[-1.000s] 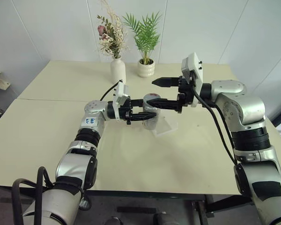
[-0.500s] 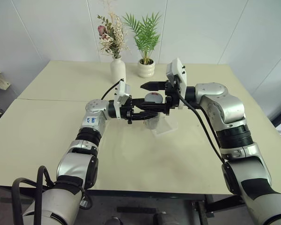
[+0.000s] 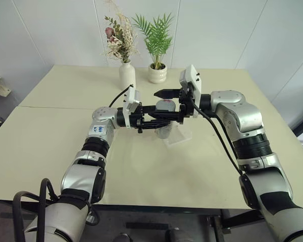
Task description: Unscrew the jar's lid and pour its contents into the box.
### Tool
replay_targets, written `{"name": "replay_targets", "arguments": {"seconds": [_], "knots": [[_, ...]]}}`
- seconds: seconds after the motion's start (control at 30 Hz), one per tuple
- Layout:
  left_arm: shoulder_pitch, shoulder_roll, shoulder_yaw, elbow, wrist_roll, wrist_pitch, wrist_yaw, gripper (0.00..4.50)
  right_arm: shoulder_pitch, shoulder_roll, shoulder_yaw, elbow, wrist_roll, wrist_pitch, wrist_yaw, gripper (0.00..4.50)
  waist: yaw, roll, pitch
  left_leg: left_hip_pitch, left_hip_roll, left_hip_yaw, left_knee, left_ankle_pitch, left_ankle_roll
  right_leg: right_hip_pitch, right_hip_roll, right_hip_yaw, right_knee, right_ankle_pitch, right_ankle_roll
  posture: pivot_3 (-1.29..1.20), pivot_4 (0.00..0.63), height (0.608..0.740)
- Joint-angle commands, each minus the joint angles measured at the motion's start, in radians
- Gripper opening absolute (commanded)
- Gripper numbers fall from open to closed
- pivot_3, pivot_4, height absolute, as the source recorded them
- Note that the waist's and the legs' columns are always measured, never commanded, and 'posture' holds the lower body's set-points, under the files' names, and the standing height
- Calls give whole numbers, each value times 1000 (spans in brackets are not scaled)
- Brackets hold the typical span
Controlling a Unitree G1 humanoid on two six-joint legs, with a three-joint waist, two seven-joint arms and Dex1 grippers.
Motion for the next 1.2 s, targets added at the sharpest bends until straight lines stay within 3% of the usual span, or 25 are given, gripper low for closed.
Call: {"name": "replay_targets", "arguments": {"seconds": [0.03,0.7,1.2], "knots": [[-20,13,13,-19,-11,-9,-1,2246,-15,-37,-45,-33,6,-8,-8,4396,0,0,0,0,0,0,0,0,0,0,0,0,0,0,0,0,150,740],[-8,42,15,-19,-9,-7,16,2246,82,-168,-92,-153,43,58,-31,4396,4,0,0,0,0,0,0,0,0,0,0,0,-1,0,0,0,150,740],[-13,35,14,-14,-8,-7,13,2246,134,-159,-101,-314,114,161,-50,4396,1,0,0,0,0,0,0,0,0,0,0,0,0,0,0,0,150,740]]}}
